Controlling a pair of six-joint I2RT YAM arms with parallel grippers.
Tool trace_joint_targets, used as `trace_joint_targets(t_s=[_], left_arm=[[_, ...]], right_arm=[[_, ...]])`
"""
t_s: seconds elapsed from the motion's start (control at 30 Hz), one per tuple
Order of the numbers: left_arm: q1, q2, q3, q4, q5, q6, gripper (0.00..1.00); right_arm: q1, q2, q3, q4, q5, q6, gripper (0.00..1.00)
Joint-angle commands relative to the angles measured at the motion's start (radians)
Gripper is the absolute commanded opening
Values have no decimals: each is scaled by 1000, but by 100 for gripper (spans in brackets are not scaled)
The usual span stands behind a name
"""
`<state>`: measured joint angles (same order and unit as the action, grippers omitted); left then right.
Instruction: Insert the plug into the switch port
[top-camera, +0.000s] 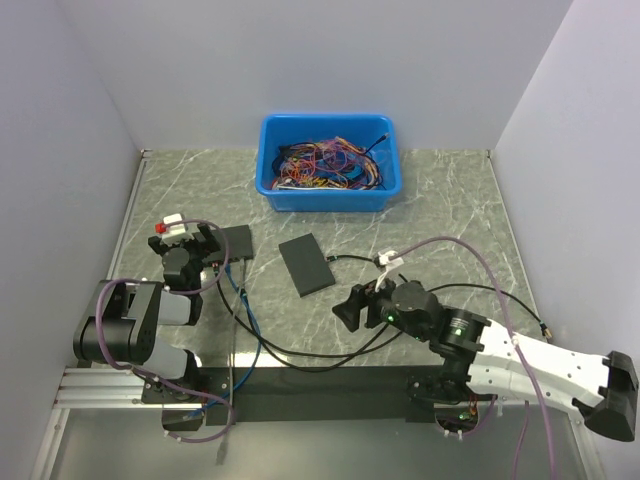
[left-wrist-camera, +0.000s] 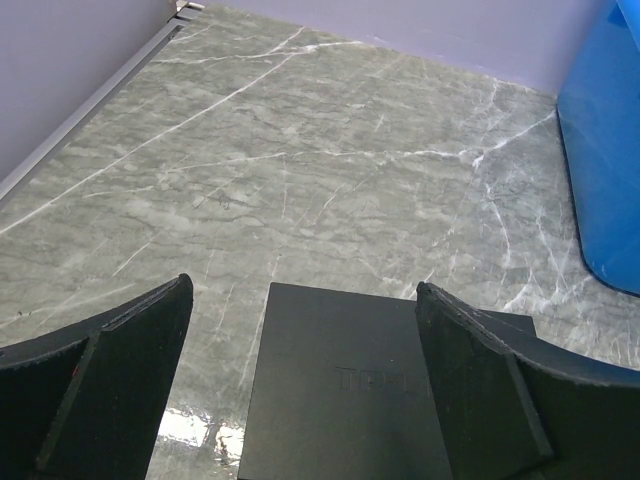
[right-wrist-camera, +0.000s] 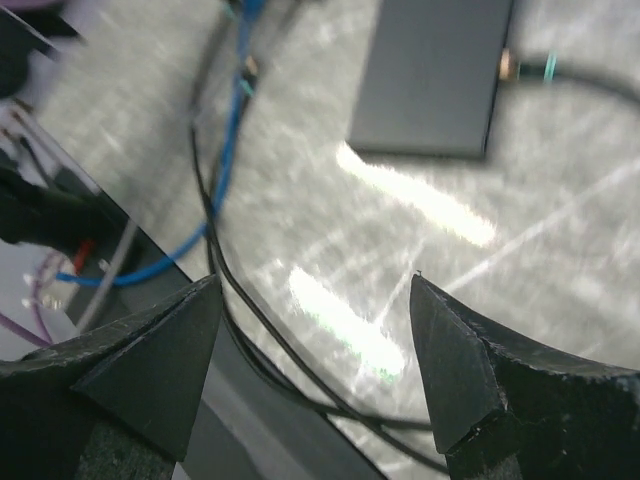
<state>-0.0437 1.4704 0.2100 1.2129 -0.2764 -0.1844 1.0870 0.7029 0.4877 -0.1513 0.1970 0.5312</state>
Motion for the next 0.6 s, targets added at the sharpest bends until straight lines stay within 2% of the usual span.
trace_joint_targets(t_s=[0.0, 0.1, 0.2, 0.37, 0.57], left_arm=[[-4, -5, 25, 37, 16, 14, 99], [-4, -5, 25, 37, 14, 13, 99], [-4, -7, 23, 36, 14, 14, 99], [-4, -5, 23, 36, 14, 14, 99], [-4, -7, 23, 37, 14, 13, 99]], right_arm=[[7, 50, -21, -35, -28, 96, 83], [7, 46, -67, 5, -65, 145, 86], [7, 24, -83, 6, -29, 170, 88], [7, 55, -32, -50, 27, 138, 88], [7, 57, -24, -31, 1, 104, 88]])
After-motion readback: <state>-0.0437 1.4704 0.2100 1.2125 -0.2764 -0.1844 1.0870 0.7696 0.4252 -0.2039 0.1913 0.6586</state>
